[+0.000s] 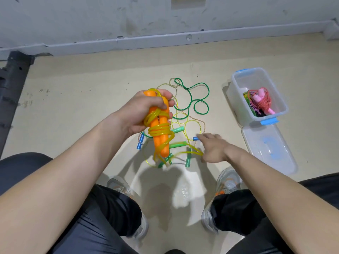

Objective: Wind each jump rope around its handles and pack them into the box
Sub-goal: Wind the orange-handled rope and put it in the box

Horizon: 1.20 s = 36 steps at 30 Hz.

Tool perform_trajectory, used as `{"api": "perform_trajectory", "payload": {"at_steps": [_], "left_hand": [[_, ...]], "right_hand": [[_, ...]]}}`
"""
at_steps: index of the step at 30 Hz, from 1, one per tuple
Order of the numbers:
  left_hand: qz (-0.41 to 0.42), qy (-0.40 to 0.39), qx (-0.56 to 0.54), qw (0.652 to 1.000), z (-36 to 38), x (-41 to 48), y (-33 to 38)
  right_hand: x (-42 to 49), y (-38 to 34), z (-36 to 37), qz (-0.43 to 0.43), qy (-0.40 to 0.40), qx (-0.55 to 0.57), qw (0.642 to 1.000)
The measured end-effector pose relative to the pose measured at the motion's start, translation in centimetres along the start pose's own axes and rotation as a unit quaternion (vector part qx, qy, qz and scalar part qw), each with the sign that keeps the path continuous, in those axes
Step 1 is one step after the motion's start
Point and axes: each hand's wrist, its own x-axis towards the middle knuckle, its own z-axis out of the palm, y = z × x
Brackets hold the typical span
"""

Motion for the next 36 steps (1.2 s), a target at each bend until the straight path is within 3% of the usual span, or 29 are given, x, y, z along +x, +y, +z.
{"api": "perform_trajectory", "payload": {"at_steps": [1, 3, 6, 12, 17, 21, 24, 30, 33, 36], "left_hand": [[-0.001, -0.001, -0.02, 1.0, 0.2, 0.0, 0.0], [-0.004, -0.004, -0.058, 0.998, 0.7, 0.1, -0.1], [-0.006, -0.006, -0.11, 0.994, 1.2, 0.2, -0.3], [0.014, -0.003, -0.204, 0.979, 0.5, 0.2, 0.2], [0.049, 0.045, -0.255, 0.965, -0.4, 0.8, 1.0], [0.097, 0.123, -0.232, 0.96, -1.2, 1.3, 1.0], [0.118, 0.137, -0.169, 0.969, -1.3, 1.0, 0.9], [0.099, 0.046, 0.03, 0.994, -0.3, -0.1, 0.7], [0.137, 0.088, 0.116, 0.98, 0.0, 0.0, 0.4], [0.206, 0.164, 0.172, 0.949, 0.5, 0.5, 0.2]], "right_hand": [[-0.3, -1.1, -0.7, -0.071, 0.003, 0.123, 0.99], [-1.8, -3.7, -2.1, -0.207, -0.036, 0.359, 0.909], [-4.2, -7.2, -3.1, -0.311, -0.159, 0.516, 0.782], [-5.1, -7.7, -3.5, -0.278, -0.288, 0.669, 0.626], [-5.7, -8.7, -3.6, -0.208, -0.241, 0.696, 0.644], [-6.3, -10.9, -2.1, -0.101, -0.072, 0.767, 0.63], [-6.8, -11.5, -1.6, -0.041, 0.033, 0.783, 0.62], [-5.3, -8.4, -4.4, -0.018, 0.127, 0.754, 0.644], [-5.1, -7.2, -5.0, 0.001, 0.159, 0.729, 0.666], [-6.4, -8.6, -5.5, -0.029, 0.142, 0.761, 0.633]]}}
